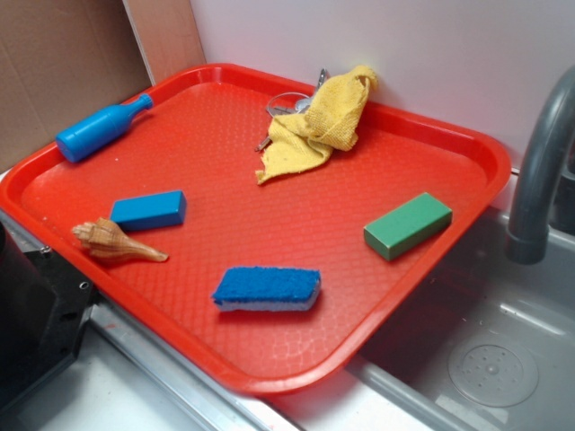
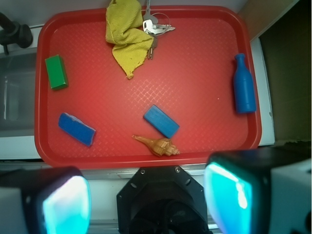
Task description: Grab the blue sponge.
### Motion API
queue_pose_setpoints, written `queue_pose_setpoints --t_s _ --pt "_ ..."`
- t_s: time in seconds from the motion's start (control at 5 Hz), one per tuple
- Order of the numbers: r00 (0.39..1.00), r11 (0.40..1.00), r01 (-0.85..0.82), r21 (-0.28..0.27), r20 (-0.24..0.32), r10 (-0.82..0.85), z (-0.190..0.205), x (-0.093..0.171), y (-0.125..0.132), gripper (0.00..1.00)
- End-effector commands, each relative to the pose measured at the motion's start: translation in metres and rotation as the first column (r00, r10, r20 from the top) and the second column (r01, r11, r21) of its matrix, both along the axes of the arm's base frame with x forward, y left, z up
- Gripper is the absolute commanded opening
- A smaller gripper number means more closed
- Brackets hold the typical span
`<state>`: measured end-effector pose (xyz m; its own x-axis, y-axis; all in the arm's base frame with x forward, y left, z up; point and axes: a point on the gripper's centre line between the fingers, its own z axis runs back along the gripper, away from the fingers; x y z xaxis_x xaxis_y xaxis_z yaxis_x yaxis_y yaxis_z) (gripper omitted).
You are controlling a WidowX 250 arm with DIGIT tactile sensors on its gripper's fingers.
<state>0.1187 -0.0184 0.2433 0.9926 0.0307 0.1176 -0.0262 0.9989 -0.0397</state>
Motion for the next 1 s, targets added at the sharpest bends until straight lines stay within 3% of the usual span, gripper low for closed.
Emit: queue_pose_setpoints --t_s 0.0,0.2,0.4,0.6,0.8 --pt "1.0 1.0 0.0 0.0 0.0 0.0 0.0 0.0 0.0 1.0" --pt "0.986 0.987 0.162 0.002 0.026 -0.162 -0.05 0.002 -0.042 1.0" --pt "0.916 0.916 0.399 -0.036 0.05 -0.397 -0.083 -0.004 -0.079 1.0" --pt "0.852 0.852 0.523 -0.019 0.046 -0.522 -0.112 -0.008 -0.091 1.0" --pt "0.818 0.817 0.576 -0.028 0.006 -0.576 -0.148 0.007 -0.095 1.0"
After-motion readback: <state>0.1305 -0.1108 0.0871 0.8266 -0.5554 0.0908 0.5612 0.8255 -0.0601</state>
